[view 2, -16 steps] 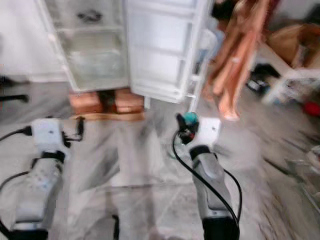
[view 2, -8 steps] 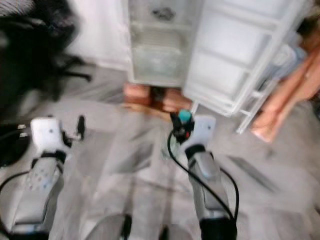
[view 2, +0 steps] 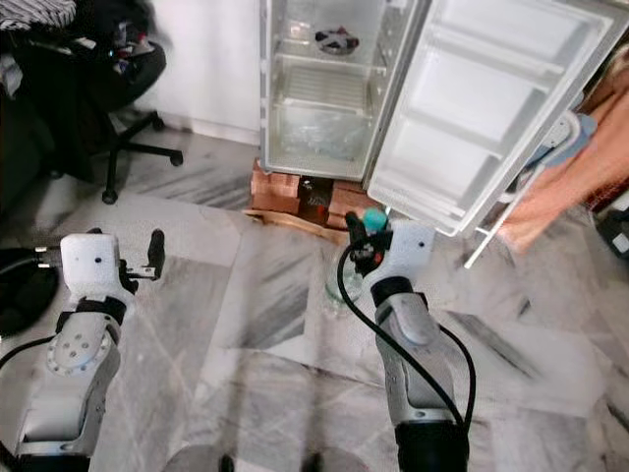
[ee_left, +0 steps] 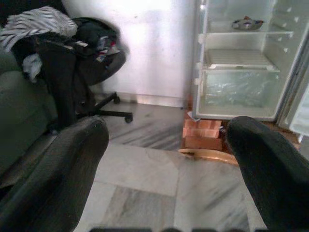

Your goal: Restocking fridge

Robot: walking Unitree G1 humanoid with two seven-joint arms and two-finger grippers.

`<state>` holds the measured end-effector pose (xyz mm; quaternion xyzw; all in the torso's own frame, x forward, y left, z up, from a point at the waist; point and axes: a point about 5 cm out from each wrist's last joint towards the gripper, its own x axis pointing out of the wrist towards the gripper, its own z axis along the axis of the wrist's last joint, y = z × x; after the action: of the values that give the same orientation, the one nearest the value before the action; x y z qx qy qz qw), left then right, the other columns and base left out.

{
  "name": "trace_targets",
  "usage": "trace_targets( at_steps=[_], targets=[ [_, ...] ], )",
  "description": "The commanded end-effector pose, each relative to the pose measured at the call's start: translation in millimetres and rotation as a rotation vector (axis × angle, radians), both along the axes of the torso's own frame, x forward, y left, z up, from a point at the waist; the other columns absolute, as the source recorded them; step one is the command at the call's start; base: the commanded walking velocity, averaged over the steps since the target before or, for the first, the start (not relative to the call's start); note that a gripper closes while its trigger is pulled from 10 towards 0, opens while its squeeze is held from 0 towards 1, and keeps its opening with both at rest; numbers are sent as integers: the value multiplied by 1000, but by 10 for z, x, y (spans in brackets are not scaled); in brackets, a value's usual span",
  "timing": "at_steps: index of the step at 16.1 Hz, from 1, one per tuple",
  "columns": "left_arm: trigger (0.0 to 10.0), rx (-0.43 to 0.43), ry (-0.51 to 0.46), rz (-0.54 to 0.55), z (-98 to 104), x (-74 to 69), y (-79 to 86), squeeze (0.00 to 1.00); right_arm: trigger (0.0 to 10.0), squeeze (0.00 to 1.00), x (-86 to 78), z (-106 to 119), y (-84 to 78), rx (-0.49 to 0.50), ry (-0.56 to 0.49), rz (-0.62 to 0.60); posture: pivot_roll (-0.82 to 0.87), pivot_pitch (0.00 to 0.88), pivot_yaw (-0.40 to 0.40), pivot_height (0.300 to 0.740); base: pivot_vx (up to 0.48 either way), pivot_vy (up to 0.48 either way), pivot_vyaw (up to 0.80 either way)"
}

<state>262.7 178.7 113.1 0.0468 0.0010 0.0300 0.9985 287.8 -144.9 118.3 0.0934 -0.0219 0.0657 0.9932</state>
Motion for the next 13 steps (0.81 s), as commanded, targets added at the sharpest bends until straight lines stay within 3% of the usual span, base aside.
trace_targets(
  at_steps=[1, 3, 7, 10, 13],
  targets=[
    [10000, -8, -19, -38, 17, 16, -73, 0, 10000, 0, 6, 28, -86, -1, -10, -42, 161, 75, -81, 740, 364, 311, 0],
    [10000, -17, -23, -49, 16, 12, -86, 0, 10000, 0, 14, 39, -86, 0, -12, -45, 159, 72, -84, 740, 394, 272, 0],
    [10000, -14, 3, -54, -61, -19, -59, 0, 10000, 0, 15, 23, -127, -4, -10, -64, 155, 70, -80, 740, 398, 266, -589],
    [10000, -13, 19, -87, -101, -28, -52, 0, 10000, 0, 8, -2, -143, -2, -3, -81, 152, 65, -76, 740, 445, 0, -296],
    [10000, -3, 14, -125, -92, -7, -95, 0, 10000, 0, 29, 36, -143, -10, -19, -84, 153, 69, -76, 740, 470, 0, -719]
  ],
)
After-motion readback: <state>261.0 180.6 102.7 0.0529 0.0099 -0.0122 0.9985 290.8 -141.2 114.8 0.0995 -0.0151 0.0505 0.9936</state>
